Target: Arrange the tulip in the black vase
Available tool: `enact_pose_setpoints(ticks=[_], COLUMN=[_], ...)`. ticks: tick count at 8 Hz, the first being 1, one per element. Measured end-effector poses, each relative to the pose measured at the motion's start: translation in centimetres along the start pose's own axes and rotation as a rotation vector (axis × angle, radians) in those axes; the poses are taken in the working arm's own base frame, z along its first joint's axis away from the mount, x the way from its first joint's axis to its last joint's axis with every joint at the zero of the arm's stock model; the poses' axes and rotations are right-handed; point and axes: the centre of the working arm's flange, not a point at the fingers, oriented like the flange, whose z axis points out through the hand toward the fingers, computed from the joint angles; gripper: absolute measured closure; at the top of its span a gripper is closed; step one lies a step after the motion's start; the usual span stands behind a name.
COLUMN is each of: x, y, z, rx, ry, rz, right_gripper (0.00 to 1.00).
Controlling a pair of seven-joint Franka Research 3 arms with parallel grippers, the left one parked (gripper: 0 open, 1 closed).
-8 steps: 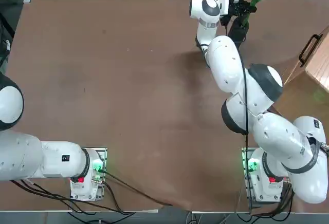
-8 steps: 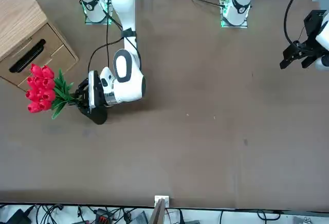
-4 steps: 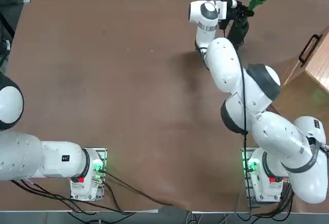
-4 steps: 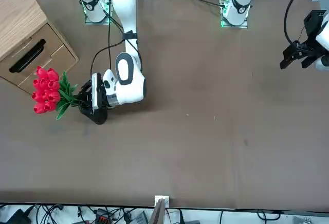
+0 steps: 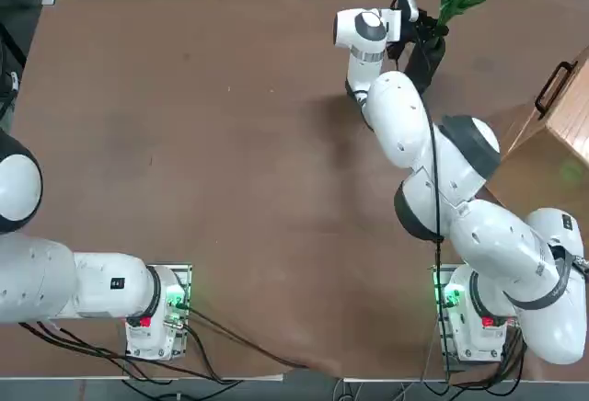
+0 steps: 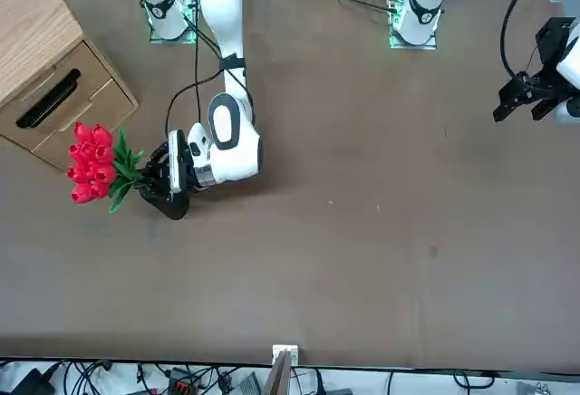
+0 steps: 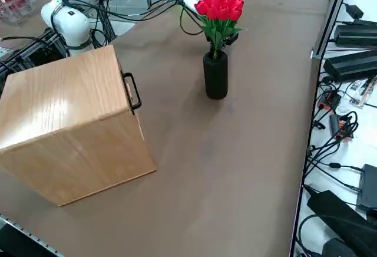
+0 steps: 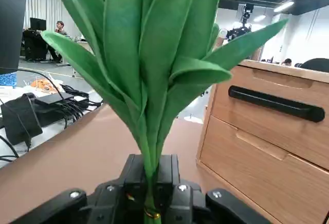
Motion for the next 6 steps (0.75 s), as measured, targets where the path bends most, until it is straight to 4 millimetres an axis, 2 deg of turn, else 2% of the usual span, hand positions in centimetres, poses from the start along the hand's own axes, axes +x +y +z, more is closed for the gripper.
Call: enact_pose_setpoints(ticks=[2,4,6], x=[-0.1,0.0,0.6], y=[0.0,0.0,-0.1], z=[-0.1,-0.4,-1.9], rx=[0.001,0.008,0.034], ry=[-0.001,-0.001,-0.009], rz=[-0.001,0.000,0.012], right_gripper=[0.80,0.46,0.11])
